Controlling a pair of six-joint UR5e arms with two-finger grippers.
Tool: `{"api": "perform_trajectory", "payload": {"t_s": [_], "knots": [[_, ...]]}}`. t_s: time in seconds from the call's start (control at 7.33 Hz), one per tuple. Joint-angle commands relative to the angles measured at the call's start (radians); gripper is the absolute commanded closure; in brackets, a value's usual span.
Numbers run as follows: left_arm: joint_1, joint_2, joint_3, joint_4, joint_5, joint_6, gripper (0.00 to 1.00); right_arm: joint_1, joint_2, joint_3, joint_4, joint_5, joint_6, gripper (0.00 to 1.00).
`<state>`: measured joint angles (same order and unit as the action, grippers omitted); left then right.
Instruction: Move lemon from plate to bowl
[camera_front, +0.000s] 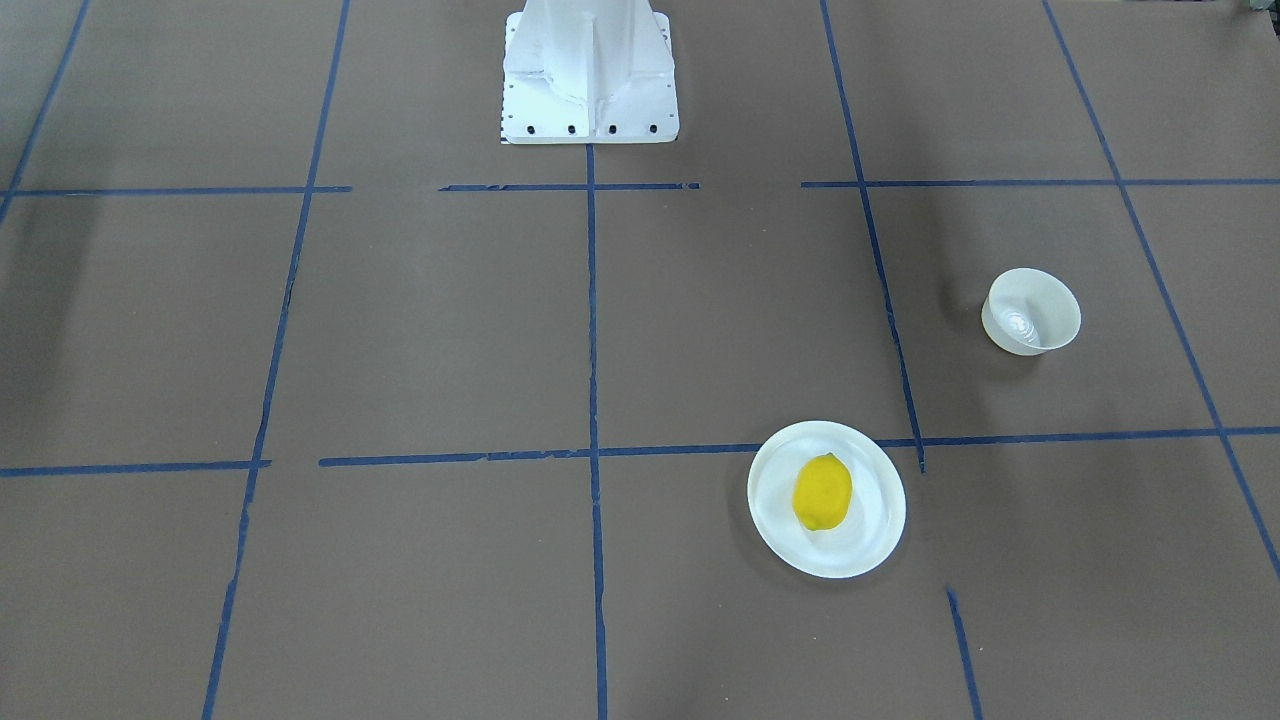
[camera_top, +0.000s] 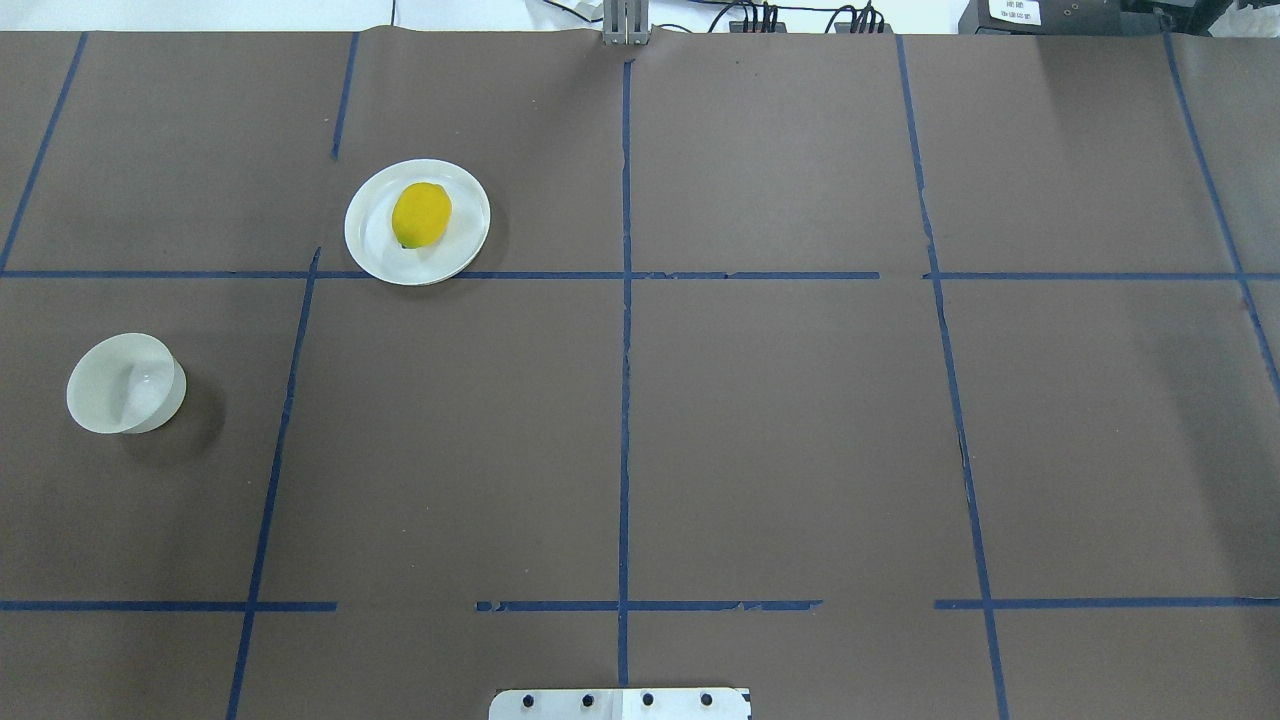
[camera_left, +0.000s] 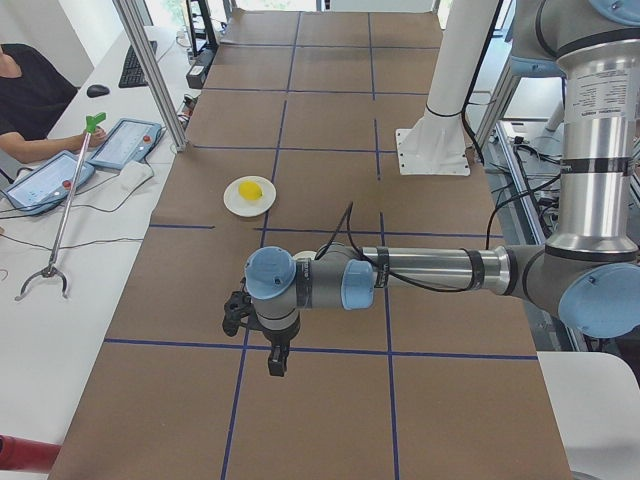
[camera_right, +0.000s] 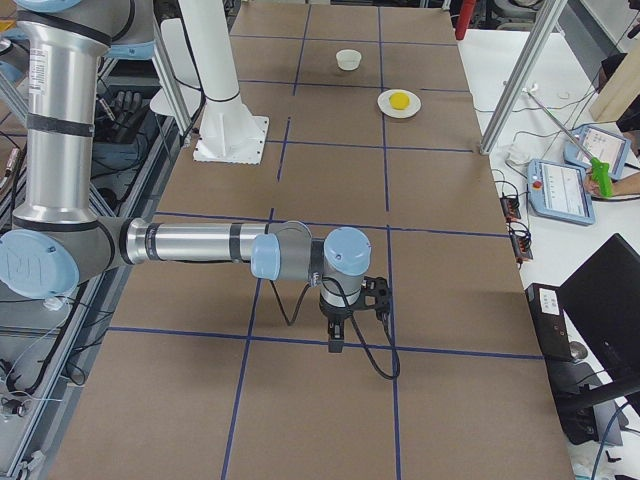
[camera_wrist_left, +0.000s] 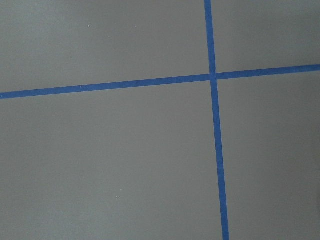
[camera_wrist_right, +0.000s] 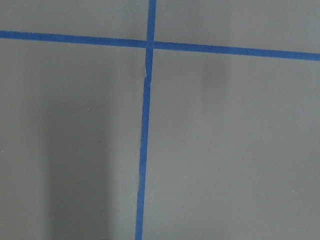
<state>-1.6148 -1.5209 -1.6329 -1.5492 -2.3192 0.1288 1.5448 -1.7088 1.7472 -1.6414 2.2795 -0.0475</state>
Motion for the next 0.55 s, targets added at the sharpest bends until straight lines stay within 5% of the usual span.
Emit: {"api": "perform_trajectory", "payload": {"t_s": [0.0,0.41], "knots": [[0.0,-0.004,-0.001,-0.005,0.0,0.005,0.0,0.0,0.0,0.0,0.0,0.0,0.0,0.0],[0.039,-0.082,-0.001,-0.017,0.001,0.0,0.0,0.0,0.0,0.0,0.0,0.0,0.0,0.0]]}}
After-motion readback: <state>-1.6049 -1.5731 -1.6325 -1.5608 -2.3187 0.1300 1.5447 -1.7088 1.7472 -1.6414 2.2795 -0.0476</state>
